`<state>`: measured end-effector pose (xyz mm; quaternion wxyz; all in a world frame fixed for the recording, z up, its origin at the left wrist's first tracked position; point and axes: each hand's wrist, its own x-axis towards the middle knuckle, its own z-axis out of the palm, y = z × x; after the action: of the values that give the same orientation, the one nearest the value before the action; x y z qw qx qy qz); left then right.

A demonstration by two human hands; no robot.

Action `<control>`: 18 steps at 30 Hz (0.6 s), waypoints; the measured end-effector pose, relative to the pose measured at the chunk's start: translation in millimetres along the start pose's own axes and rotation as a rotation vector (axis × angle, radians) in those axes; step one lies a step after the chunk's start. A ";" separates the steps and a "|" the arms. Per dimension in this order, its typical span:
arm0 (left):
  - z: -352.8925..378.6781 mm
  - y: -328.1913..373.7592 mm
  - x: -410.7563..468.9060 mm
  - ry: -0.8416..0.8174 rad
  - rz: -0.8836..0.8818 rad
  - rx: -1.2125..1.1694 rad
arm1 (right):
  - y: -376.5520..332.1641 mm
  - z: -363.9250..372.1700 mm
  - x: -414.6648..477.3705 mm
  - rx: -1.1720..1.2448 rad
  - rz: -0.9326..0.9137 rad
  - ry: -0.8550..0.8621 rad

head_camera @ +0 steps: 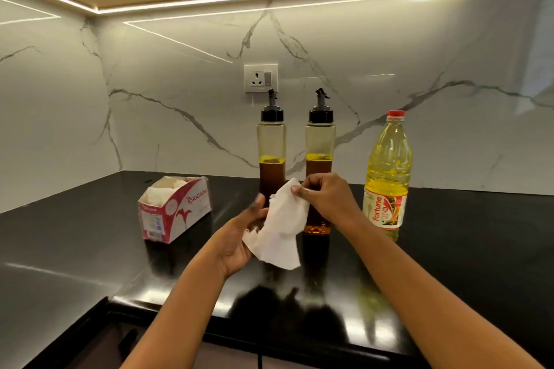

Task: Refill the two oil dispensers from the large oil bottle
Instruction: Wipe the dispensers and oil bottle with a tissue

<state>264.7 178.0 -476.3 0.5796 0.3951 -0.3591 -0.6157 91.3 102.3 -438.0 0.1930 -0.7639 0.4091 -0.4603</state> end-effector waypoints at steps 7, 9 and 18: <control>9.3 0.7 0.4 -0.052 0.036 0.104 | 4.2 -10.5 -6.0 0.673 0.397 -0.352; 11.0 1.9 0.9 -0.032 0.055 0.132 | 9.6 -11.8 -9.5 0.676 0.450 -0.490; -3.0 27.4 42.5 0.424 0.420 0.427 | 28.6 -1.5 -5.6 0.921 0.575 -0.233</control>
<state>278.5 133.8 -455.9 0.6594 0.5435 -0.4249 -0.2989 75.9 90.0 -459.6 0.6688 -0.5040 0.3337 -0.4327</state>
